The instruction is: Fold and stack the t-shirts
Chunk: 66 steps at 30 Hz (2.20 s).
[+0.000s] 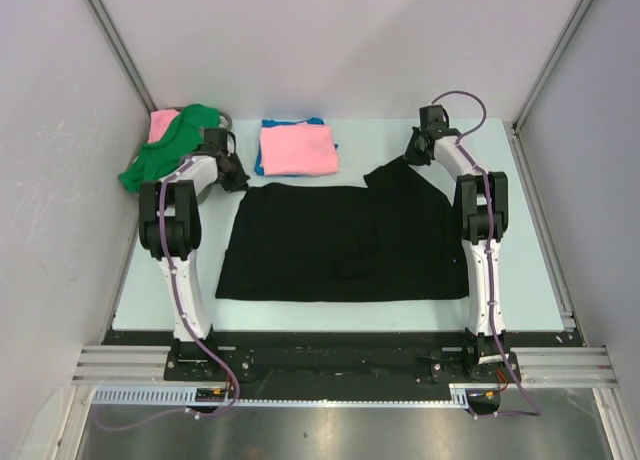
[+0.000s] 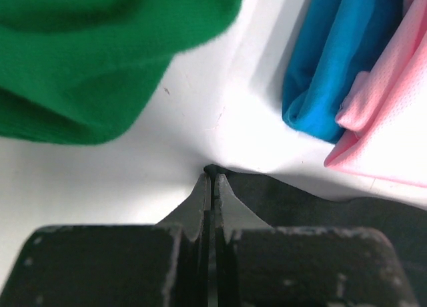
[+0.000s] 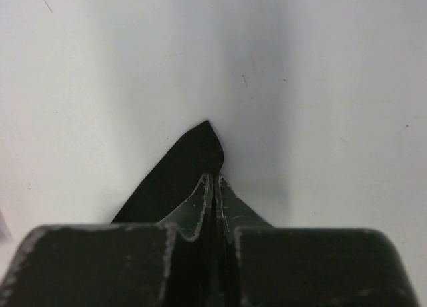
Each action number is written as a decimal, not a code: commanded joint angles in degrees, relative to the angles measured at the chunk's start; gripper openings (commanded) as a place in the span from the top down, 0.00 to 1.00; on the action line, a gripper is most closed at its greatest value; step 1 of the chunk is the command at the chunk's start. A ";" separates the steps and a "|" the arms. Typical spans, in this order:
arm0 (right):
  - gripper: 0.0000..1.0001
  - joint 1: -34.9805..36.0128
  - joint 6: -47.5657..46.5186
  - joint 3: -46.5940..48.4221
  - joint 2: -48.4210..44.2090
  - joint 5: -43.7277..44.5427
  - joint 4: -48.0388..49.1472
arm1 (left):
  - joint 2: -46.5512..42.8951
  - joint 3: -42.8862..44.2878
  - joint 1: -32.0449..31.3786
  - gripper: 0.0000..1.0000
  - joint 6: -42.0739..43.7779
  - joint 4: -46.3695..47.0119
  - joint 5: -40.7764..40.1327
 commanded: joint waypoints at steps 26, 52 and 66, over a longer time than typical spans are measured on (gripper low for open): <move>1.00 0.66 -0.95 -53.09 -55.48 0.23 8.10 | -32.93 -30.46 2.58 1.00 -5.70 8.98 8.72; 1.00 14.00 15.65 -76.42 -101.98 20.44 -19.50 | -48.06 -43.84 6.80 1.00 -4.21 -2.17 0.90; 0.05 19.56 27.97 -77.03 -113.52 25.55 -27.26 | -68.53 -58.79 6.71 0.19 -13.62 -0.60 10.65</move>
